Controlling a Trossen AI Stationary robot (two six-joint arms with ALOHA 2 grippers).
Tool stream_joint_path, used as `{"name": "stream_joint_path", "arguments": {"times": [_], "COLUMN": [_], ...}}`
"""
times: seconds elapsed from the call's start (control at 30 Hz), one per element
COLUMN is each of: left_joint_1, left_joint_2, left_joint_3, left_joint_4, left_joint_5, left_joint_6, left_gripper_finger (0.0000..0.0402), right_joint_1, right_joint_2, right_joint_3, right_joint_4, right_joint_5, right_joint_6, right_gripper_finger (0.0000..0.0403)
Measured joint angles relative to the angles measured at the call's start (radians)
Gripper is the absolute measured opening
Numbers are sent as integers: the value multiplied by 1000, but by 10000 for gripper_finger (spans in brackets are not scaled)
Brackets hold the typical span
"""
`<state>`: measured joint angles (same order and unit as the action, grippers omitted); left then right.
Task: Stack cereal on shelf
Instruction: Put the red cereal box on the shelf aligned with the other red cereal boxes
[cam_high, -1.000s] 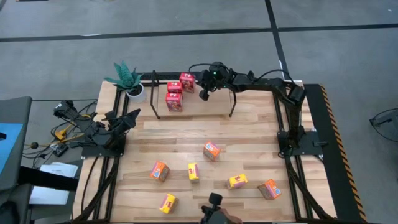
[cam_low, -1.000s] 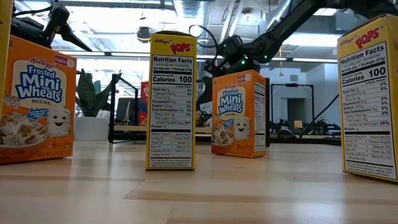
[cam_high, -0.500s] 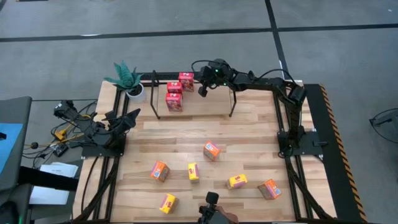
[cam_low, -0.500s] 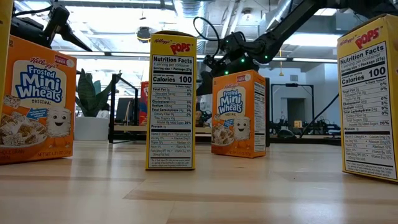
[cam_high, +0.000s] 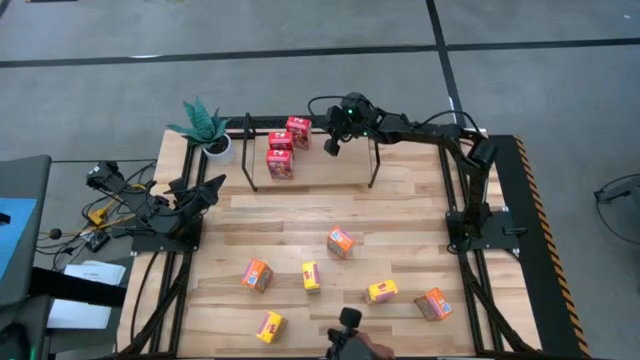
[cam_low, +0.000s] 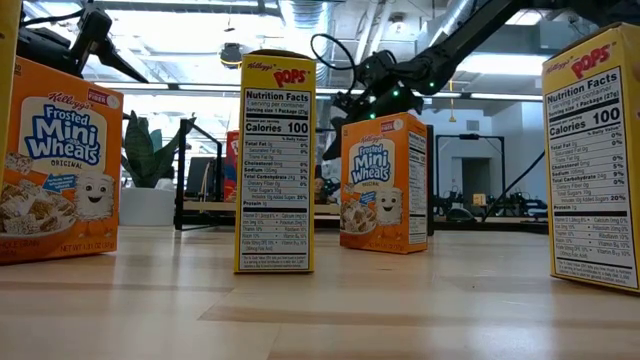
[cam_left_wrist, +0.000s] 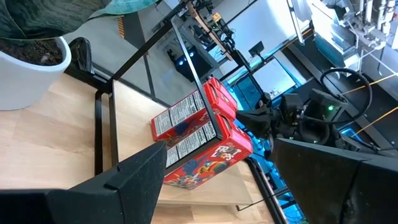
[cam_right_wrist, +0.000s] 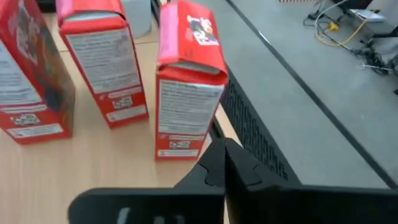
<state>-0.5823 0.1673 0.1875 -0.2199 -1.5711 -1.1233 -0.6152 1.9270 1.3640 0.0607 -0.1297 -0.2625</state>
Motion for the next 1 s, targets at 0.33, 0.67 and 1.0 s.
{"name": "stream_joint_path", "arguments": {"times": [0.33, 0.67, 1.0], "left_joint_1": [1, 1, 2], "left_joint_2": [0, 0, 0], "left_joint_3": [0, 0, 0], "left_joint_4": [0, -3, -15], "left_joint_5": [0, 0, 0], "left_joint_6": [0, 1, 1], "left_gripper_finger": [286, 286, 286], "right_joint_1": [12, 35, 43], "right_joint_2": [84, 199, 240], "right_joint_3": [60, 237, 335], "right_joint_4": [7, -74, -140], "right_joint_5": [-22, -30, -31], "right_joint_6": [11, 6, -27], "right_gripper_finger": [24, 19, 22]}}
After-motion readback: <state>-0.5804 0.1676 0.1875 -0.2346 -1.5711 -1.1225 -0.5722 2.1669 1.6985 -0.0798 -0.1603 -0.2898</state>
